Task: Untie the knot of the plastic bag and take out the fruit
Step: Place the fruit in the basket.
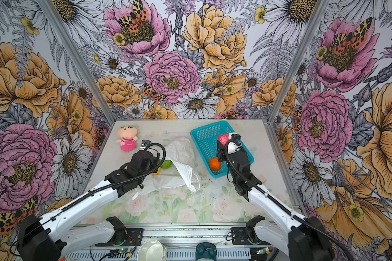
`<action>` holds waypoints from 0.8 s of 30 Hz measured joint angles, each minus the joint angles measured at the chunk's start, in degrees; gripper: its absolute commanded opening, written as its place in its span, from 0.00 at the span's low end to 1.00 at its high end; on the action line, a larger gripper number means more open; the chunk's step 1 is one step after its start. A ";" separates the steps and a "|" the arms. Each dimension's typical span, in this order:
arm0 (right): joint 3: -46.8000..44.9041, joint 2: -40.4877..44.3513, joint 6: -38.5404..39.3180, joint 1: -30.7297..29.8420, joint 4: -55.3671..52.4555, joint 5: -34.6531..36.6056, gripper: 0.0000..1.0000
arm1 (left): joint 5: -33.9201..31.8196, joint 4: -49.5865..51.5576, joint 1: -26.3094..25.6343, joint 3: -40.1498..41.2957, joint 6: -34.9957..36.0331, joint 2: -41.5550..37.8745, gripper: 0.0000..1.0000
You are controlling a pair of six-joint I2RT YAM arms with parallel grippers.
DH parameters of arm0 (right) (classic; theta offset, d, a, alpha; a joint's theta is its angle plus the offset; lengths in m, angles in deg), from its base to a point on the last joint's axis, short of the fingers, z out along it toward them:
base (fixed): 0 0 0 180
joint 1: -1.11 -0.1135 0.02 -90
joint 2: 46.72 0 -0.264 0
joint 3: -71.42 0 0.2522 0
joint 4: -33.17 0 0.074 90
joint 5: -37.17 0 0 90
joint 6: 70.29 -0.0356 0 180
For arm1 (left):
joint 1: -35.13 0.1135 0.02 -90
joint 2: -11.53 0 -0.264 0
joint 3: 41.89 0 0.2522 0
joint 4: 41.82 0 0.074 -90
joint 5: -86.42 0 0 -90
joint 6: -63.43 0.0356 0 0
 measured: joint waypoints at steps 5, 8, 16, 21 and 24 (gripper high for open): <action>8.07 -15.74 -3.58 4.39 -5.81 -2.01 0.16 | 3.74 -4.35 2.25 0.68 0.37 -1.97 0.00; 11.54 -22.08 -4.61 5.57 -8.72 -2.27 0.19 | 6.71 -6.75 4.04 0.50 1.90 -1.01 0.00; 17.97 -32.00 -6.58 8.09 -15.43 -3.28 0.41 | 10.16 -10.78 4.94 -2.82 5.35 4.76 0.00; 20.09 -33.97 -7.91 8.90 -16.92 -3.72 0.75 | 11.56 -13.88 5.60 -3.96 5.73 7.74 0.00; 20.33 -34.10 -8.31 8.90 -17.09 -3.63 0.84 | 11.69 -16.24 5.75 -4.52 5.66 10.45 0.00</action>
